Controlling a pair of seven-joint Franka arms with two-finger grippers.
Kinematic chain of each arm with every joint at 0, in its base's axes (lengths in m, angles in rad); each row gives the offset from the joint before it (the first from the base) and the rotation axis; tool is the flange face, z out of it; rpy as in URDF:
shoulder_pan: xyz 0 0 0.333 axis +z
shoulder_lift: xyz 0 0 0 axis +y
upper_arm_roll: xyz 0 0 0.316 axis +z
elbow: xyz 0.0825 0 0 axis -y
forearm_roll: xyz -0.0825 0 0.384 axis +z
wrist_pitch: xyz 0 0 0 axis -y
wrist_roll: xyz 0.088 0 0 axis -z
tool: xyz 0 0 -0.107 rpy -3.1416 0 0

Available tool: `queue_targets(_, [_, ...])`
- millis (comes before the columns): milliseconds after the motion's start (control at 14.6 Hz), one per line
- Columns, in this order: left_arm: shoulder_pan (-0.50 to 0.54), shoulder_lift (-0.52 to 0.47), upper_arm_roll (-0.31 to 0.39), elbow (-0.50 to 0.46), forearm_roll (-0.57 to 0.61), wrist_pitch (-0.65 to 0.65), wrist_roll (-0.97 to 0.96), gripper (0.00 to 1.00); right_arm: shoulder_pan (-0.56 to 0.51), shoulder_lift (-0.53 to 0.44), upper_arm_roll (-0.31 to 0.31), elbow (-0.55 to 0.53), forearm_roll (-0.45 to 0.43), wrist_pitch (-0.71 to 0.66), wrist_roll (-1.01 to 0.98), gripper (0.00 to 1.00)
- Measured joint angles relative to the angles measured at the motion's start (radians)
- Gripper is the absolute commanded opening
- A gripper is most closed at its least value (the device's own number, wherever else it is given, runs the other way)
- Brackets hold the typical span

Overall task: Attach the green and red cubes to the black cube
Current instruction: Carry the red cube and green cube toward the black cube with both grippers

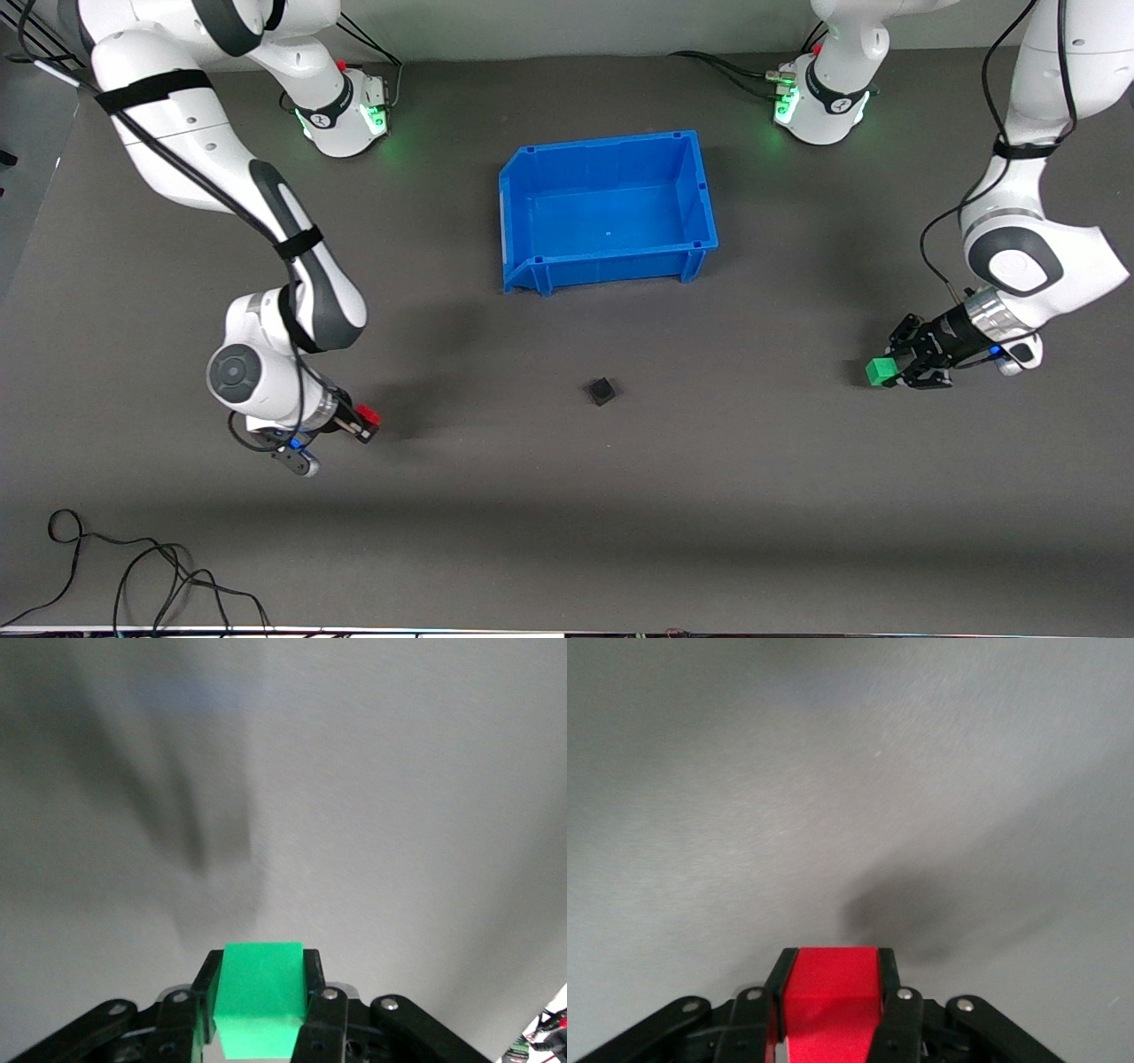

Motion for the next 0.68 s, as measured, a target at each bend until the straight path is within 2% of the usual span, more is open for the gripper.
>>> queue_targets(205, [-0.012,-0.002,-0.009,0.086,0.126,-0.057,-0.189,0.30,0.048,0.027,0.004,0.046,0.015,0.000,0.191,0.00])
queue_targets(410, [-0.087,0.003,-0.015,0.141,0.152,-0.076,-0.331,0.30,0.132,0.059,0.006,0.117,0.044,0.000,0.462,0.00])
queue_targets(684, [-0.193,0.044,-0.017,0.207,0.228,-0.071,-0.532,0.30,0.212,0.103,0.006,0.215,0.144,0.000,0.802,0.00])
